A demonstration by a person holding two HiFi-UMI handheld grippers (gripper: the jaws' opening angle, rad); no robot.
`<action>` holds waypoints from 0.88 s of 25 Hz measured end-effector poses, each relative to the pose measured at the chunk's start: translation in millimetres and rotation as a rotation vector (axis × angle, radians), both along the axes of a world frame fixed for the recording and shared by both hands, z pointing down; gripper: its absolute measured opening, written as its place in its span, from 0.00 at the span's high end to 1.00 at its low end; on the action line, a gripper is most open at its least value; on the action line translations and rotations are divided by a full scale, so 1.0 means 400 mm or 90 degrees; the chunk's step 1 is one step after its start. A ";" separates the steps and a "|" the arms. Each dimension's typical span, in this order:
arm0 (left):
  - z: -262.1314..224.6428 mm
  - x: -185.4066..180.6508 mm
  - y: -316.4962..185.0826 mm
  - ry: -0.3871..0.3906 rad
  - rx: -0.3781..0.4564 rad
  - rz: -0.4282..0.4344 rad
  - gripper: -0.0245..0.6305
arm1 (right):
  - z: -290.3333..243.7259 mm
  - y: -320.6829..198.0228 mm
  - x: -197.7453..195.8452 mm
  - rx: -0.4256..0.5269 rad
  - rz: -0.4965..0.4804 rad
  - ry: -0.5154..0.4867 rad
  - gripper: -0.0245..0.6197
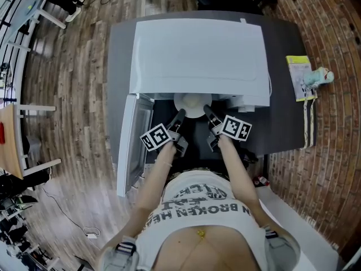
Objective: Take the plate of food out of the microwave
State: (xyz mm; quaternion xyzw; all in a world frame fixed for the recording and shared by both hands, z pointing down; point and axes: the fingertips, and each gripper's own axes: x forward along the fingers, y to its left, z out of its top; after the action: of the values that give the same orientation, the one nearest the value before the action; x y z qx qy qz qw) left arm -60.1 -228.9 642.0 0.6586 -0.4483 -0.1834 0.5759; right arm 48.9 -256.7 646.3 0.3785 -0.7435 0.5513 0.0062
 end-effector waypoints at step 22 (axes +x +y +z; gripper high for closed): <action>-0.041 0.073 0.094 -0.015 0.019 -0.060 0.91 | -0.034 0.069 0.065 0.019 -0.060 -0.015 0.88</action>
State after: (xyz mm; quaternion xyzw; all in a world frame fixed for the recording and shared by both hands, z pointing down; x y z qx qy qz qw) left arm -30.7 -191.2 625.6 0.6473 -0.4827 -0.2092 0.5516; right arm 75.1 -229.1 632.8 0.3365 -0.7687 0.5436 0.0176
